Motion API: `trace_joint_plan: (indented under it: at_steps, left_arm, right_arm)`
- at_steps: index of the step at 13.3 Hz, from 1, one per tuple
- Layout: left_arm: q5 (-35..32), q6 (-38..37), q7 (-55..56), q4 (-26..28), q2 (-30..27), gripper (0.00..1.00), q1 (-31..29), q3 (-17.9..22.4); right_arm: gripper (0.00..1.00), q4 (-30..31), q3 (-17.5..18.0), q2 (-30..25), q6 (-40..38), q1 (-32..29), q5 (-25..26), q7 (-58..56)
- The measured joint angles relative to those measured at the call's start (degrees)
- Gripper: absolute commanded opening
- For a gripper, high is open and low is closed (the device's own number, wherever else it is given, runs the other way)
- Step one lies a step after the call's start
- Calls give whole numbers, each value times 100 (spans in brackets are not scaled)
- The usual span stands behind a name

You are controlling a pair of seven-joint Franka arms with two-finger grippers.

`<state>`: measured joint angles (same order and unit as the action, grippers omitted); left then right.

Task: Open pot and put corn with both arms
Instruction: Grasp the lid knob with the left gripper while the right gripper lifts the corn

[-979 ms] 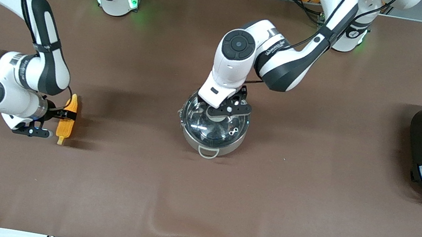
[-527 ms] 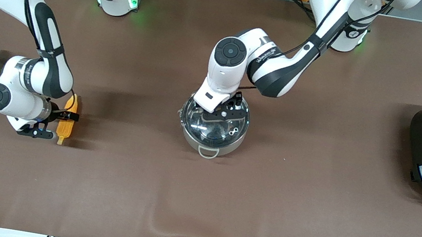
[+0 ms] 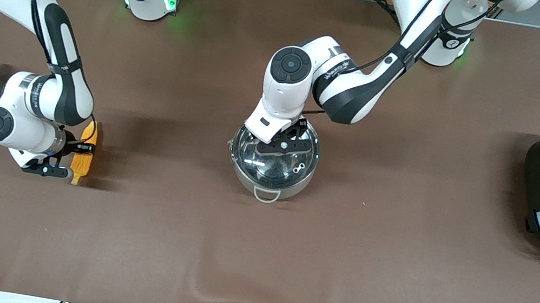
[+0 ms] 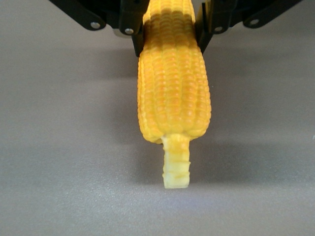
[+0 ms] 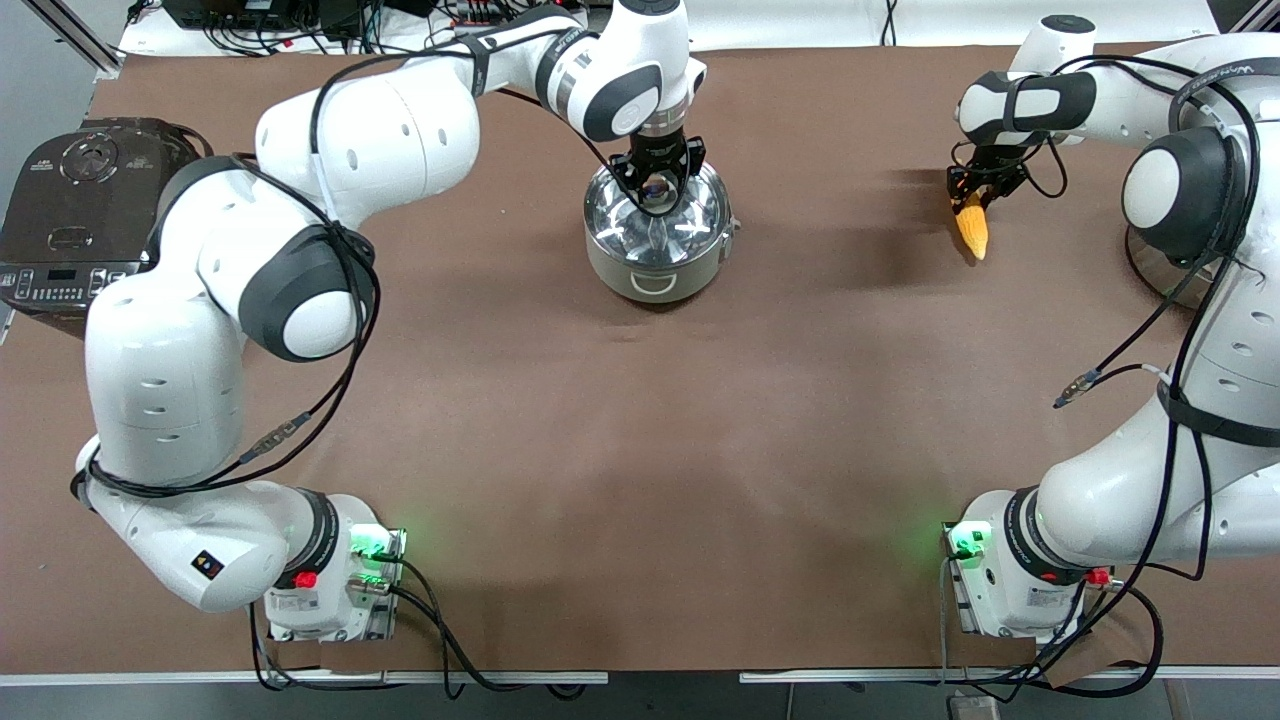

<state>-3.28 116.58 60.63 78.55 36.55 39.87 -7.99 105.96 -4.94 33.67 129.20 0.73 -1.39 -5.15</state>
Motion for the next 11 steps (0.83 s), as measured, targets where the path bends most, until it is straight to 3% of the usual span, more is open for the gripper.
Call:
trace_joint_plan:
  at_steps: [8,10,11]
  left_arm:
    - [-1,164,0,-10,69,65,-1,91]
    - [-1,210,0,-22,90,63,-1,102]
    - [-1,213,0,-26,92,57,-1,104]
  right_arm:
    - [0,-70,55,-179,-223,8,0,-70]
    - [0,-92,94,-352,-383,16,0,-76]
    - [0,-97,112,-425,-458,16,-19,-76]
